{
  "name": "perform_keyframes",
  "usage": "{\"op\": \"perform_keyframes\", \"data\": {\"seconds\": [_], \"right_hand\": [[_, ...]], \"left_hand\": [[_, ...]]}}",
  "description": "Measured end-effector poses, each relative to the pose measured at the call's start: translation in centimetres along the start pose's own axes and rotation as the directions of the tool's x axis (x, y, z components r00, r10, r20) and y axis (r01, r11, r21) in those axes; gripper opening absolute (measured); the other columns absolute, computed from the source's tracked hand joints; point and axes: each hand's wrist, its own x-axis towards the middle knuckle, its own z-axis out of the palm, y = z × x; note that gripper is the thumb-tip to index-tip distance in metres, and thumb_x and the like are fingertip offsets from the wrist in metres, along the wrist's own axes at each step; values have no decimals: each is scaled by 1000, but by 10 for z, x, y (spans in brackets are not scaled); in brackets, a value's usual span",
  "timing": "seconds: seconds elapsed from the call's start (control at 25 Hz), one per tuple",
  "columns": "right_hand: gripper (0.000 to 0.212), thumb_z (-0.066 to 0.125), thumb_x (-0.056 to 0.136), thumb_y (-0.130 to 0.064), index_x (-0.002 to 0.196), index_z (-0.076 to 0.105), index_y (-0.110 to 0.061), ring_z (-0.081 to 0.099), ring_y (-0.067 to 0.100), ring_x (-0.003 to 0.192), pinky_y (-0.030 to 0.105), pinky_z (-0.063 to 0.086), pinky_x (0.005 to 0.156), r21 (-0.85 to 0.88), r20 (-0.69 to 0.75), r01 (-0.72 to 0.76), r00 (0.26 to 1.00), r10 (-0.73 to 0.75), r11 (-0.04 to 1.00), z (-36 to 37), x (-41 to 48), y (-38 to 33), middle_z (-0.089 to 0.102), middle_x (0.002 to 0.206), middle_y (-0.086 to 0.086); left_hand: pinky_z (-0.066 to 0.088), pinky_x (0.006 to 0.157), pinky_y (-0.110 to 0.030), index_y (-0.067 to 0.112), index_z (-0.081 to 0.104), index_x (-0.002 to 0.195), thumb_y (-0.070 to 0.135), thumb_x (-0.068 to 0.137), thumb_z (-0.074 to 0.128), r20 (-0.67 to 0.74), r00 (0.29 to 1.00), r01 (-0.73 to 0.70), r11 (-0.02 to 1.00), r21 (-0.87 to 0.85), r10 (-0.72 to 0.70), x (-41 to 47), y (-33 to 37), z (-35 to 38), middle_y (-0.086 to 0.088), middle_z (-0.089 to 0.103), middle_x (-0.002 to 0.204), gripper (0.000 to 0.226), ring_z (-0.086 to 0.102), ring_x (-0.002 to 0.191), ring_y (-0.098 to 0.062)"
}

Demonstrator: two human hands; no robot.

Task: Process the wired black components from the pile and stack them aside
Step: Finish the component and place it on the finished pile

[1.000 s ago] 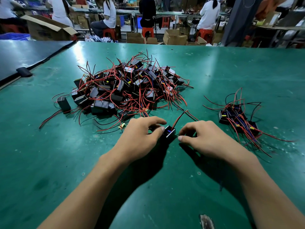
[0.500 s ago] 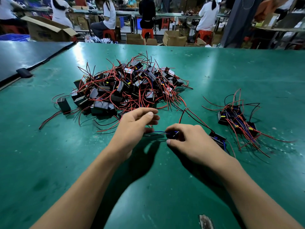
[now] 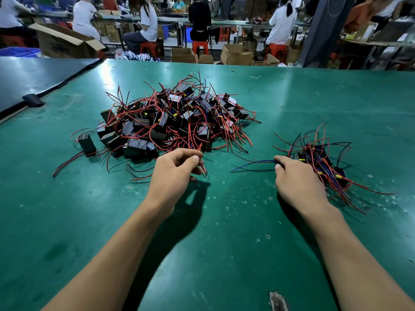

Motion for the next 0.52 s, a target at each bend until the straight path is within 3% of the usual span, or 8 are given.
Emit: {"op": "perform_keyframes", "data": {"seconds": [0.08, 0.16, 0.28, 0.4, 0.52], "right_hand": [[38, 40, 104, -26, 139, 52, -18, 57, 41, 114, 46, 46, 92, 14, -13, -41, 999, 41, 999, 0, 3, 3, 58, 130, 18], [36, 40, 104, -26, 135, 56, -15, 57, 41, 112, 45, 45, 91, 56, -64, -23, 998, 27, 998, 0, 3, 0, 58, 126, 20], [31, 47, 102, -26, 123, 66, -13, 59, 34, 109, 40, 46, 93, 148, -104, 150, 985, -136, 977, 8, -8, -18, 64, 121, 16], [38, 50, 101, -28, 136, 60, -15, 54, 27, 122, 38, 41, 106, 201, -26, 226, 974, -226, 953, 23, -17, -33, 59, 133, 9], [44, 46, 103, -33, 145, 50, -21, 41, 27, 133, 42, 32, 109, 101, 1, 156, 988, -157, 983, 30, -10, -27, 49, 147, 3]], "left_hand": [[53, 68, -33, 13, 72, 93, 7, 95, 57, 21, 1000, -15, 1000, 16, 15, -1, -1, 2, -4, 74, 82, 16, 67, 70, -11], [52, 69, -35, 12, 72, 93, 7, 95, 58, 40, 999, -16, 1000, 27, 14, -2, -2, 3, -5, 74, 82, 15, 67, 69, -13], [52, 70, -39, 11, 72, 93, 6, 95, 58, 55, 998, 11, 1000, 24, -13, -2, -5, 3, -8, 74, 84, 15, 67, 68, -16], [53, 69, -35, 12, 72, 94, 7, 95, 58, 56, 998, 16, 998, 60, -19, -1, -8, 2, -7, 74, 85, 14, 68, 67, -15], [53, 65, -27, 14, 72, 94, 8, 95, 59, 61, 998, 12, 997, 76, -17, 0, -9, 2, -5, 74, 85, 15, 68, 66, -13]]}}
